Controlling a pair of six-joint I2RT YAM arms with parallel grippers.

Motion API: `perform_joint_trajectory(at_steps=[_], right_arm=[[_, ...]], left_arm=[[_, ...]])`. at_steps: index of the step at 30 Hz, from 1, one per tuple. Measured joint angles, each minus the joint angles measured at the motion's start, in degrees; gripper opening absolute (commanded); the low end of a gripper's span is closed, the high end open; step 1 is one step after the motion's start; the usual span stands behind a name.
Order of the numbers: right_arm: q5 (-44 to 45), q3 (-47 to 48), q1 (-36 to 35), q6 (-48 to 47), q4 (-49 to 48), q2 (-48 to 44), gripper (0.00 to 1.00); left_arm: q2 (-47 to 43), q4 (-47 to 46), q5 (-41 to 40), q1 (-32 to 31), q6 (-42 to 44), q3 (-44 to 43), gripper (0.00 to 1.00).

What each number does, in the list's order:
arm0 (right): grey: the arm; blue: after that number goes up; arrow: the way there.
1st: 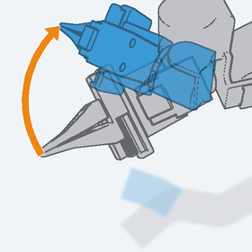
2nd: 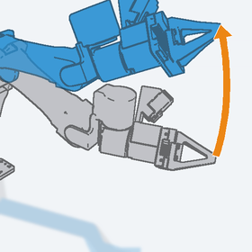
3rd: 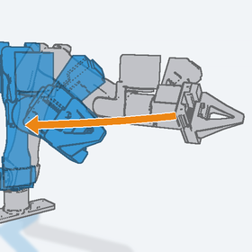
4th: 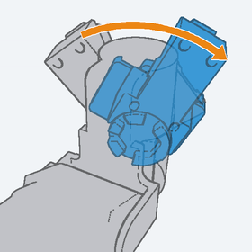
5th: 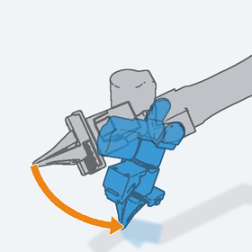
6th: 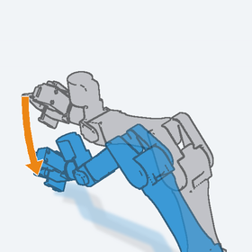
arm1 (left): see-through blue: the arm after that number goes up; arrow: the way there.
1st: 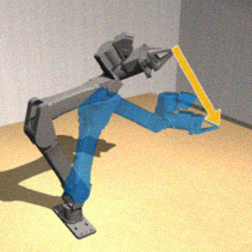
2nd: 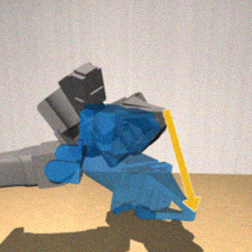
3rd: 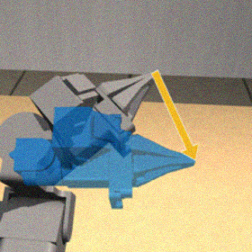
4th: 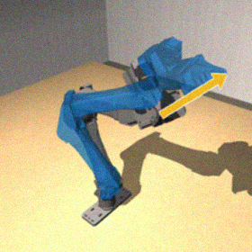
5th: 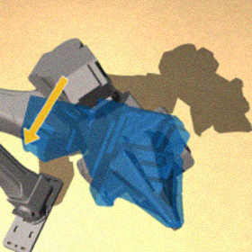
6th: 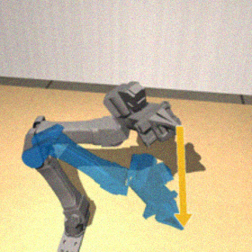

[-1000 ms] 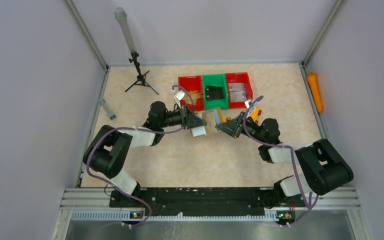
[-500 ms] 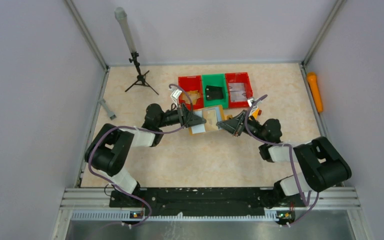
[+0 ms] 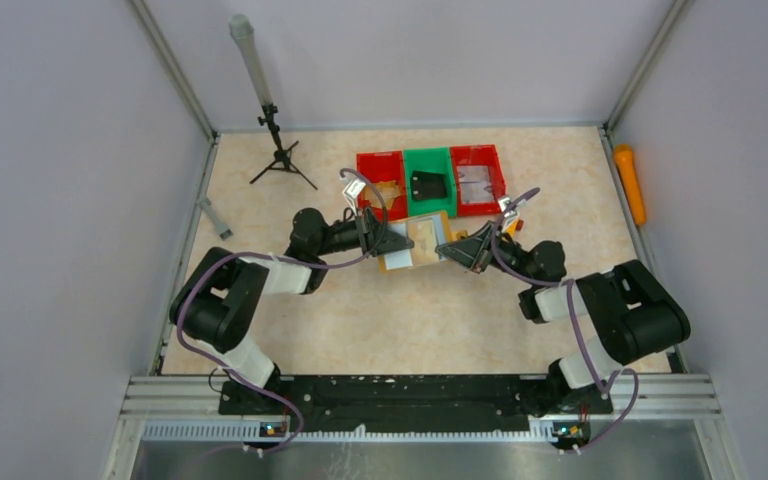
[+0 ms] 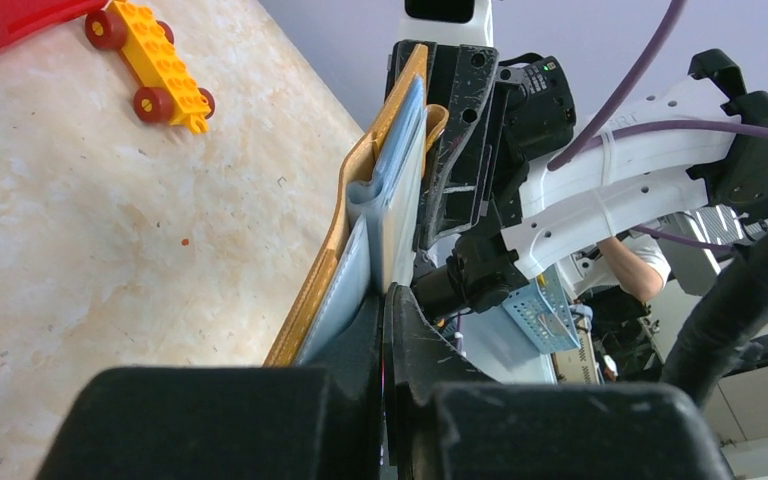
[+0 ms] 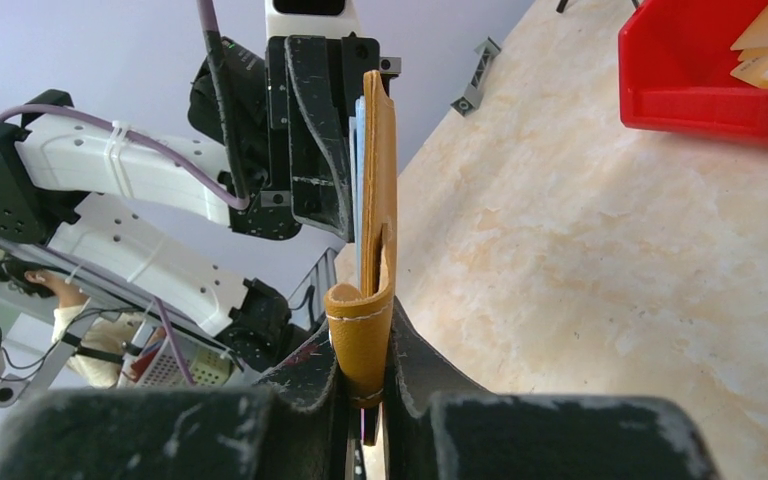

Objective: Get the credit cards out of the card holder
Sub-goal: Remove the credit card from the card holder.

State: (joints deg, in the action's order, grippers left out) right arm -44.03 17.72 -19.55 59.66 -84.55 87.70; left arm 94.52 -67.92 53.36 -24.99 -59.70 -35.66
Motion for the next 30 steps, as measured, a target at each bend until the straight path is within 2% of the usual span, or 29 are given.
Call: perform_joint_trajectory(at_steps=[2,8,12,15,19,23,24,27,30], right_arm=[[-0.3,-0.5,0.3,0.5,-0.2,0.0,0.0],[-0.9,-0.5,0.7,1.1,-0.8,0.0,0.0],[-1.4,-0.5,1.1,1.6,-1.1,0.0,0.13],[-1.4,-0.5,1.4,2.0,-1.2,0.0,0.18],[-1.2,-0.5,1.8,2.1,-1.2,0.1,0.0],[-1.3,-0.9,1.8,2.6,-1.2,0.6,0.0],[-1.3,-0.9,1.8,2.6,-1.2,0.8,0.0],[-1.2,-0.9,1.8,2.6,-1.2,0.9,0.0],[-0.6,-1.2,2.0,1.9,-1.0,0.9,0.0]], left_arm=[[0.0,0.0,0.2,0.0,0.0,0.0,0.0],[0.0,0.0,0.5,0.0,-0.2,0.0,0.0],[0.0,0.0,0.6,0.0,-0.2,0.0,0.0],[0.0,0.0,0.6,0.1,-0.2,0.0,0.0],[0.0,-0.1,0.8,0.3,-0.3,0.0,0.0],[0.0,-0.2,0.8,0.3,-0.4,0.0,0.0],[0.0,0.0,0.8,0.3,-0.2,0.0,0.04],[-0.5,3.2,0.1,0.3,2.2,0.0,0.27],[-3.7,12.0,-3.0,0.3,6.9,0.0,0.47]])
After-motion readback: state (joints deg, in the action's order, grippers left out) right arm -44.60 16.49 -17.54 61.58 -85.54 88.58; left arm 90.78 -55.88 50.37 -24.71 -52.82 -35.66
